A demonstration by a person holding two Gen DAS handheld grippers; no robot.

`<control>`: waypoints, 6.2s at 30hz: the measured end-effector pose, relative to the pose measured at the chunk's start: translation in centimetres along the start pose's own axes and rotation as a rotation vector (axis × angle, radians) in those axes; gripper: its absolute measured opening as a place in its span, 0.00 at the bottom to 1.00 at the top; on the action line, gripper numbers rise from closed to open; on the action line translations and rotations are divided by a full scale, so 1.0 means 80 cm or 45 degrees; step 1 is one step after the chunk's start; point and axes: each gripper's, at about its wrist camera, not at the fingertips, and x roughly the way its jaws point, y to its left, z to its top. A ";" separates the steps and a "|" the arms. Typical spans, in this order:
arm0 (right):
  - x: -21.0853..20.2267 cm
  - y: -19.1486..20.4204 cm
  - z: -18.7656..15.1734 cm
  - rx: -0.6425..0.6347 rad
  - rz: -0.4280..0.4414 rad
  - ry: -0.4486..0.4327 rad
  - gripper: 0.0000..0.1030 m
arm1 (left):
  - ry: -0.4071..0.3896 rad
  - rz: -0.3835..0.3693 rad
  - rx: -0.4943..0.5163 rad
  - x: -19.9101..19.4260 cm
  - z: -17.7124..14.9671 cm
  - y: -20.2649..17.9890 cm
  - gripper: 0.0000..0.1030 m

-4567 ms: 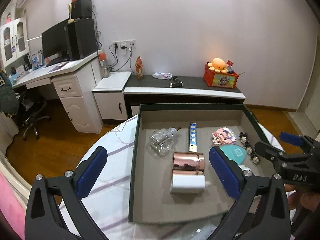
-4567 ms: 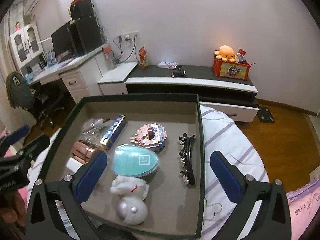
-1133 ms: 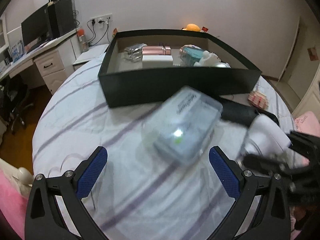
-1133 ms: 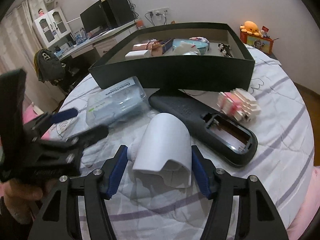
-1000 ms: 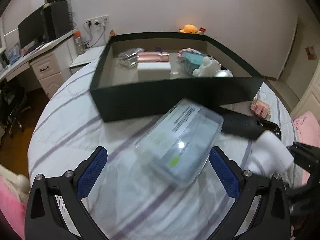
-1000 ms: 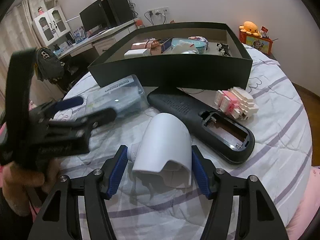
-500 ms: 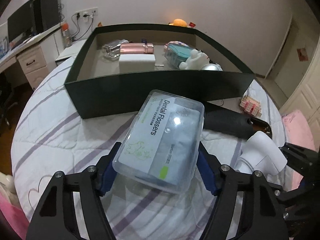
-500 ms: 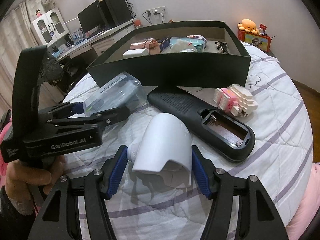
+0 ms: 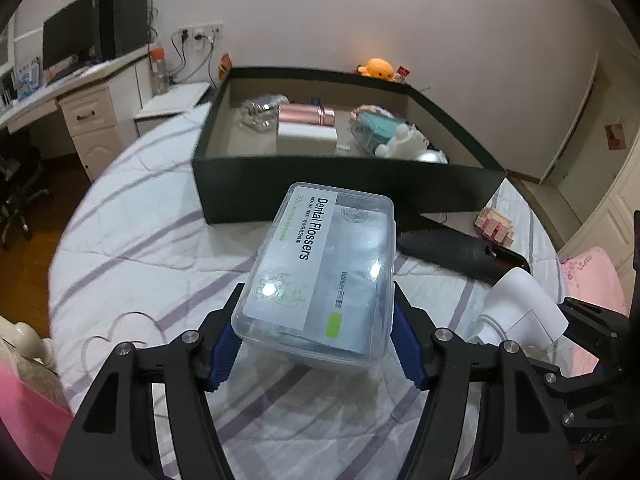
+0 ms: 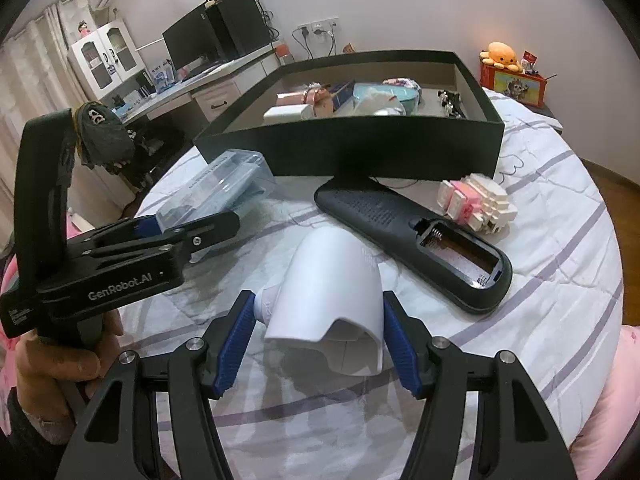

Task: Organize rigid objects
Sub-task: 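Carry the dryer and flosser box into the black box and open both tools, then withdraw both tools from the box toward the remote and block figure, then grasp the black remote by its battery end with the right tool, then grasp the pink-white block figure with the left tool while the right tool holds the remote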

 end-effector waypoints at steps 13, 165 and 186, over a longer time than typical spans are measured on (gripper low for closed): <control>-0.040 0.004 0.052 -0.046 0.019 -0.129 0.61 | -0.151 0.037 -0.010 -0.054 0.051 0.013 0.65; 0.046 0.003 0.023 -0.440 -0.007 0.042 0.43 | 0.038 0.264 -0.125 -0.034 -0.017 -0.049 1.00; -0.031 -0.093 -0.025 -0.217 -0.010 0.041 0.44 | 0.068 0.080 0.120 0.055 0.037 -0.161 1.00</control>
